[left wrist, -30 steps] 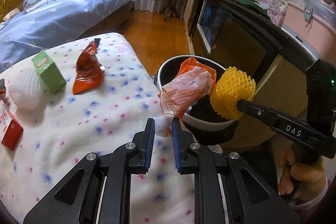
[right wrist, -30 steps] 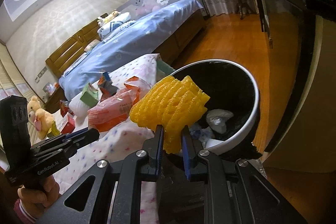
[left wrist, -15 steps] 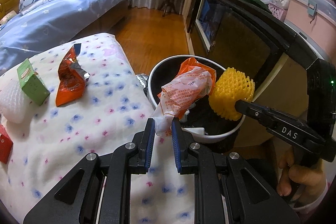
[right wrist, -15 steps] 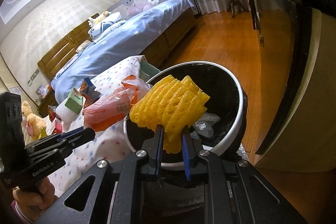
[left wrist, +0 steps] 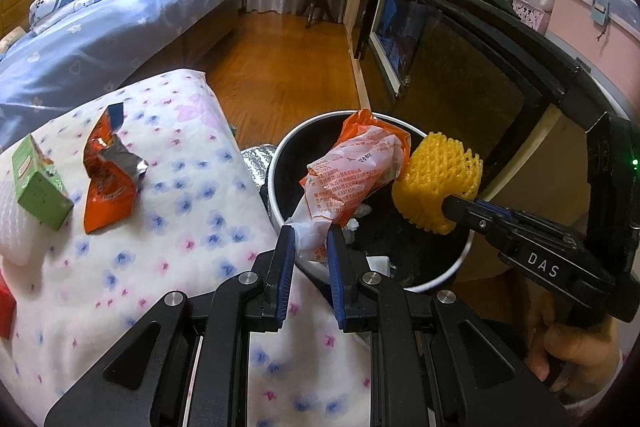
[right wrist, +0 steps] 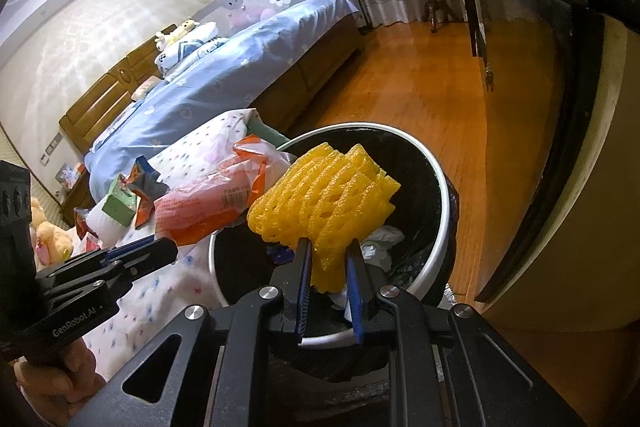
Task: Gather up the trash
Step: 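Open right gripper dropping the yellow net while left gripper releases the packet into the bin, then move both open grippers back over the remaining packets on the bed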
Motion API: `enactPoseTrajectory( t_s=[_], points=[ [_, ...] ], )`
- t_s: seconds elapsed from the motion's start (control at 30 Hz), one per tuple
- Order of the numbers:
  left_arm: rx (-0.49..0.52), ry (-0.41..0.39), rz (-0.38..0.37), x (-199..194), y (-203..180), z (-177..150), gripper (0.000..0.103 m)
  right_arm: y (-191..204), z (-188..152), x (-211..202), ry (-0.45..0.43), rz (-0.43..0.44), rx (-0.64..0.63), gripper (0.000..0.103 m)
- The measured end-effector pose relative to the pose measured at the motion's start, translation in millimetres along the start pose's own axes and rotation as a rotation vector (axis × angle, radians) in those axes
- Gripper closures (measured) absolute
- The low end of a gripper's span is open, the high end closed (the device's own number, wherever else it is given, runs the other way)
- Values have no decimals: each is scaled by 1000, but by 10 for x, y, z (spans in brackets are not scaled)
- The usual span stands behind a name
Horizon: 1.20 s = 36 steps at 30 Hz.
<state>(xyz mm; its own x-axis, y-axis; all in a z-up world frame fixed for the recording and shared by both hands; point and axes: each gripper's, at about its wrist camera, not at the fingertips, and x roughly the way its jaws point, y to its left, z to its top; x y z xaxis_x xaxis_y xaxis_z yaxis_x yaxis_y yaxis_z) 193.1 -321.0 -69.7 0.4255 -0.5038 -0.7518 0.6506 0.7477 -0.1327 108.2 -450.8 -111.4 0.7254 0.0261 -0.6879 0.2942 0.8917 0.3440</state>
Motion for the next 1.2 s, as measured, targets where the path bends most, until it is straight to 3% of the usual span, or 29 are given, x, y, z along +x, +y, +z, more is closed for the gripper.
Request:
enactPoseTrajectory(
  t_s=[0.4, 0.43, 0.53, 0.67, 0.73, 0.9, 1.2],
  points=[
    [0, 13, -14, 115, -39, 92, 86, -85, 69, 57, 10, -22, 9, 80],
    [-6, 14, -15, 118, -32, 92, 84, -91, 73, 65, 11, -23, 11, 78],
    [-19, 13, -22, 112, -12, 80, 79, -122, 74, 68, 12, -25, 28, 60],
    [-41, 5, -10, 61, 53, 17, 63, -121, 69, 36, 3, -22, 36, 55],
    [-55, 4, -6, 24, 83, -21, 61, -119, 65, 31, 4, -15, 42, 53],
    [-102, -19, 21, -179, 255, -169, 38, -53, 28, -14, 0, 7, 47, 34],
    [-211, -44, 66, -516, 648, -531, 38, 389, -55, -126, -8, 70, -39, 24]
  ],
)
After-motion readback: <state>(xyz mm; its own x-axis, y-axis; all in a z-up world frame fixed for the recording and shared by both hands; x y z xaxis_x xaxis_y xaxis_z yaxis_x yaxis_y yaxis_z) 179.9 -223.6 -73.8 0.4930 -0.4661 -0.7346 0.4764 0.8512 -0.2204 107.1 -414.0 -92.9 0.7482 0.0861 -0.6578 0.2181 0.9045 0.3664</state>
